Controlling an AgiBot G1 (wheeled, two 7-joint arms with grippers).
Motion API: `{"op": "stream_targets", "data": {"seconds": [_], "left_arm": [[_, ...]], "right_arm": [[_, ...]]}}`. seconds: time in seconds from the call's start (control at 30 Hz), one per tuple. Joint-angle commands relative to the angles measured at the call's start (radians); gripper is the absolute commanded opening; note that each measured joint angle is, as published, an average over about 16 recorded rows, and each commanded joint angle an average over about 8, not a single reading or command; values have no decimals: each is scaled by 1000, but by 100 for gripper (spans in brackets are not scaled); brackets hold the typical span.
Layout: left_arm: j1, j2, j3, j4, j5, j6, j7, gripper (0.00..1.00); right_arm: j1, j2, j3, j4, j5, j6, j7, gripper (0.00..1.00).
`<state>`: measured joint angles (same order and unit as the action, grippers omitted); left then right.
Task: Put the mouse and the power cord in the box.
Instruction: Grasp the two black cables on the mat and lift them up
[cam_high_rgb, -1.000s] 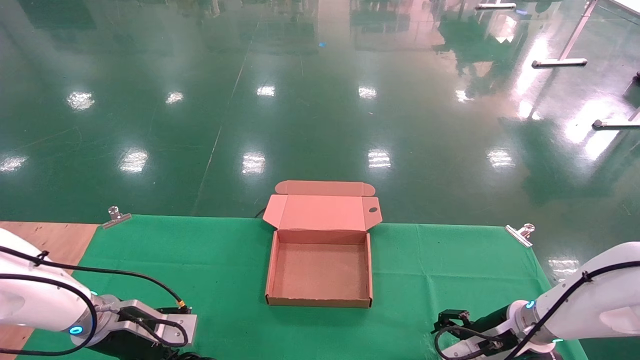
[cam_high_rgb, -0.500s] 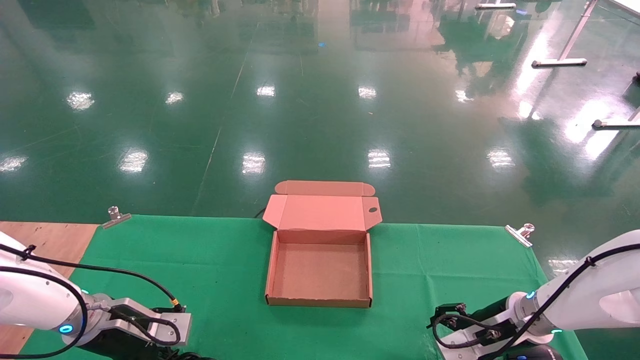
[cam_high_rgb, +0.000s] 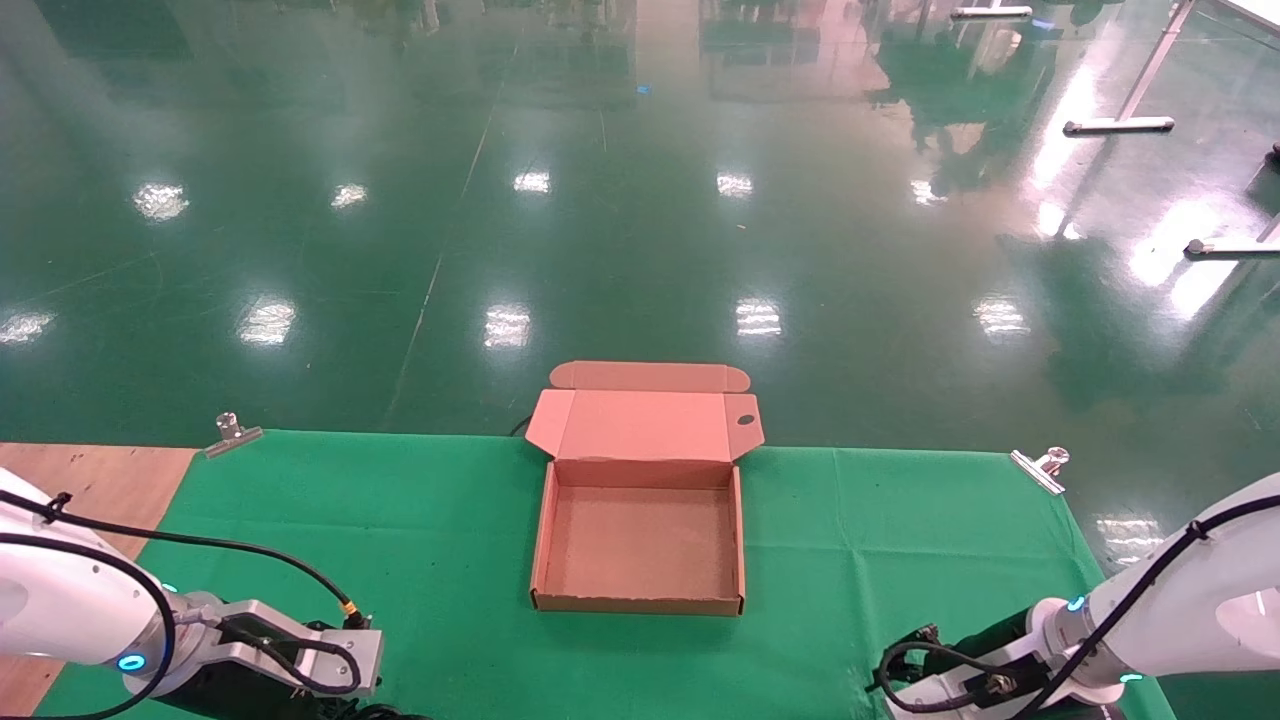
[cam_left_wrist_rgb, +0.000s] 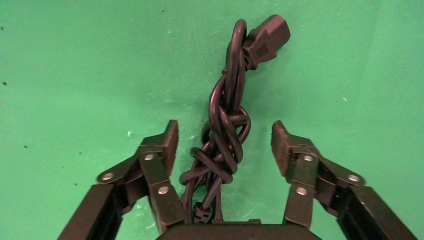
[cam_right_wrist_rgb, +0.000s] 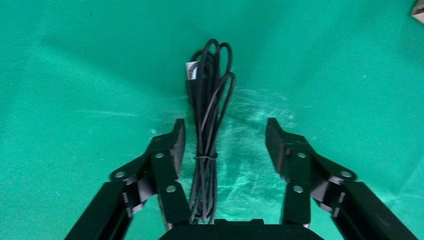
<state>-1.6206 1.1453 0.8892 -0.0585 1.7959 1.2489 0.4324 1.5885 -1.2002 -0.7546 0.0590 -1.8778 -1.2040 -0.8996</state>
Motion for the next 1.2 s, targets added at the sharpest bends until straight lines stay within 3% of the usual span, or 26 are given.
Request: {"op": "stream_targets", "data": {"seconds": [0.03, 0.77, 1.2], "left_arm": [[-1, 1, 0, 6, -1, -1, 4, 0], [-22, -7, -3, 29, -4, 23, 44, 0], [-192, -53, 10, -18, 15, 158, 49, 0]], "right_arm": [[1, 0, 0, -8, 0, 1, -4, 0], [13, -10, 3, -43, 4, -14, -27, 0], [141, 51, 51, -36, 74, -179, -38, 0]]}}
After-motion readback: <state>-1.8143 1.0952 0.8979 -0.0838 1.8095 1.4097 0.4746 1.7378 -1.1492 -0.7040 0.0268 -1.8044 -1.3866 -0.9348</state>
